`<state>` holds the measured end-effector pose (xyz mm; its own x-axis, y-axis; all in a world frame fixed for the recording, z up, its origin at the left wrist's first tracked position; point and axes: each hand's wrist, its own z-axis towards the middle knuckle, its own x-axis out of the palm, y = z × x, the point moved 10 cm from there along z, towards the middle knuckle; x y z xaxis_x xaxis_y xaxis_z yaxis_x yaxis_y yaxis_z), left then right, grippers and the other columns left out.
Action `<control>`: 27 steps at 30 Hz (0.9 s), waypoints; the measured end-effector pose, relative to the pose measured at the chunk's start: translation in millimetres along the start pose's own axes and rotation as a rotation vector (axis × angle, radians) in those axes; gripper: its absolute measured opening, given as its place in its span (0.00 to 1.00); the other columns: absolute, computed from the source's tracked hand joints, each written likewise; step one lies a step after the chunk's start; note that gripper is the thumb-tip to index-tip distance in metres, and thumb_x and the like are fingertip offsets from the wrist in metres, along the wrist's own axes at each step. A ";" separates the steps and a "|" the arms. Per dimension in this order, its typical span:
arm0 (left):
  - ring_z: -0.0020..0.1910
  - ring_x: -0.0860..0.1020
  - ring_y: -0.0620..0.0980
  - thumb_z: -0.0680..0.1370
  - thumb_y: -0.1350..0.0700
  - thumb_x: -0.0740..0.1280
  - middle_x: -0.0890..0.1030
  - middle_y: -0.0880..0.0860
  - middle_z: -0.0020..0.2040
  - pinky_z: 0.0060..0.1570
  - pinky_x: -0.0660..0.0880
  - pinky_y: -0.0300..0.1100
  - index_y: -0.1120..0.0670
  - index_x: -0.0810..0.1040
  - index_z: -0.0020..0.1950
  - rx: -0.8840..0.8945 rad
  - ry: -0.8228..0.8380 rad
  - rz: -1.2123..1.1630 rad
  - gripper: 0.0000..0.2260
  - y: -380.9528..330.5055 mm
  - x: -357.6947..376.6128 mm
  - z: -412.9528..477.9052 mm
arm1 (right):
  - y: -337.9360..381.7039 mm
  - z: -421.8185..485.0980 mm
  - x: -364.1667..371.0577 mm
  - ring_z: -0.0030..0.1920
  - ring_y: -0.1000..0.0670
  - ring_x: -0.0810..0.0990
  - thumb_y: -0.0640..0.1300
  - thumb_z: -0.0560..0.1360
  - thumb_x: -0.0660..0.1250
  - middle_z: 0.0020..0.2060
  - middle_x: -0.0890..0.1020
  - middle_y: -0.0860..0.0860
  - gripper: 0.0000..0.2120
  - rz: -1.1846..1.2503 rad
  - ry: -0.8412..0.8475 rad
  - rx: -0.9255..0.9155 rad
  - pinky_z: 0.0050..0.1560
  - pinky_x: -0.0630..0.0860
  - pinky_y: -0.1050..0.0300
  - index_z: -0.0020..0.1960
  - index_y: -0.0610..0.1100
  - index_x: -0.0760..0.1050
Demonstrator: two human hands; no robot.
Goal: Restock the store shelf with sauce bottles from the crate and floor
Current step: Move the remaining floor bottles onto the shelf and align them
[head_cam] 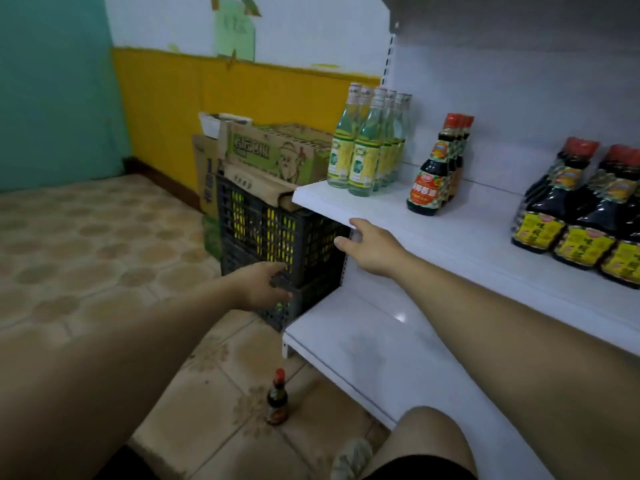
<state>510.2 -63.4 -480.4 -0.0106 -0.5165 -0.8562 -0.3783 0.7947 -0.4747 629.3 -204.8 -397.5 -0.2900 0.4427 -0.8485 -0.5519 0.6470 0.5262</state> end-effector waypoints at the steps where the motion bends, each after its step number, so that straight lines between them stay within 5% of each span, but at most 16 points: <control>1: 0.74 0.62 0.54 0.77 0.44 0.65 0.56 0.52 0.78 0.69 0.64 0.46 0.50 0.51 0.79 -0.036 0.002 0.003 0.35 18.2 5.1 -2.1 | 3.6 4.5 19.9 0.73 0.44 0.64 0.59 0.79 0.61 0.76 0.62 0.47 0.34 0.015 0.043 -0.009 0.69 0.65 0.52 0.78 0.47 0.55; 16: 0.76 0.58 0.54 0.77 0.43 0.66 0.54 0.52 0.79 0.73 0.59 0.47 0.51 0.51 0.79 -0.376 0.302 -0.071 0.37 217.6 180.6 55.9 | -70.4 60.3 331.3 0.73 0.45 0.64 0.56 0.79 0.63 0.76 0.61 0.48 0.34 -0.027 0.558 0.098 0.69 0.66 0.51 0.79 0.46 0.54; 22: 0.76 0.57 0.54 0.78 0.44 0.65 0.55 0.54 0.78 0.71 0.58 0.46 0.54 0.51 0.79 -0.372 0.437 -0.116 0.36 253.8 275.7 101.1 | -135.6 75.8 425.5 0.68 0.43 0.69 0.54 0.77 0.65 0.73 0.65 0.45 0.31 -0.110 0.646 0.168 0.57 0.68 0.55 0.75 0.46 0.60; 27: 0.76 0.57 0.55 0.78 0.44 0.65 0.54 0.54 0.78 0.71 0.59 0.45 0.54 0.51 0.79 -0.420 0.522 -0.170 0.36 282.0 337.8 118.5 | -172.8 75.7 487.1 0.72 0.43 0.64 0.49 0.77 0.67 0.76 0.59 0.50 0.35 -0.085 0.713 0.201 0.65 0.67 0.50 0.78 0.53 0.52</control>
<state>509.6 24.0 -927.6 -0.3242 -0.7925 -0.5165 -0.7395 0.5528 -0.3842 642.6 -54.0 -897.4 -0.7275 -0.0798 -0.6815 -0.4610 0.7925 0.3993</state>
